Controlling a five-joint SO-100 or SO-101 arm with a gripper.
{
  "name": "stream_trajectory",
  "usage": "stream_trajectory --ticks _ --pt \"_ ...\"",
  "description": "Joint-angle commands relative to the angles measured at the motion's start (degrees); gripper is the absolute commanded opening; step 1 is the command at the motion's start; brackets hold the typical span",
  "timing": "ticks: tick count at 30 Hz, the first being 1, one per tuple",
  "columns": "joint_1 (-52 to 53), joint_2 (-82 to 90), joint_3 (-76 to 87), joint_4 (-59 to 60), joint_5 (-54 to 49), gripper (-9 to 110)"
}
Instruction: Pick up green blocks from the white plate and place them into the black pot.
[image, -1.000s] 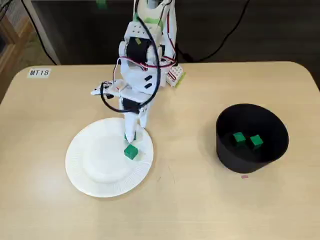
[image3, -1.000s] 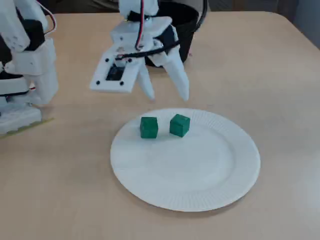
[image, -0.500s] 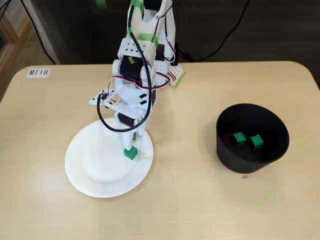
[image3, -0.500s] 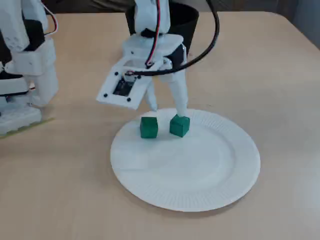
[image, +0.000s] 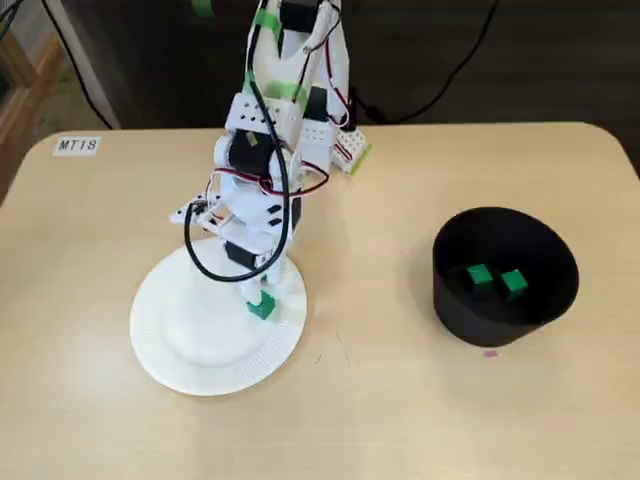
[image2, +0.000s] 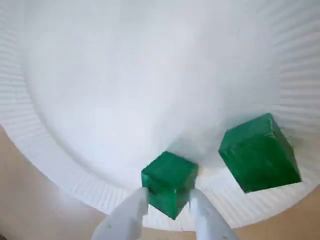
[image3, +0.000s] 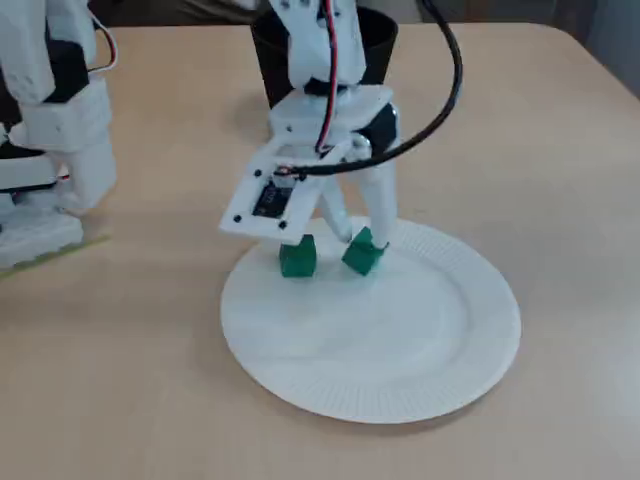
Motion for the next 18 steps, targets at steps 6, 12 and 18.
stream_trajectory --ticks 6,12,18 --pt "0.97 -0.09 -1.49 -2.02 -2.37 22" --pt "1.58 3.87 -1.49 -1.58 -3.43 24" --pt "0.79 4.39 -1.67 -0.88 -3.78 28"
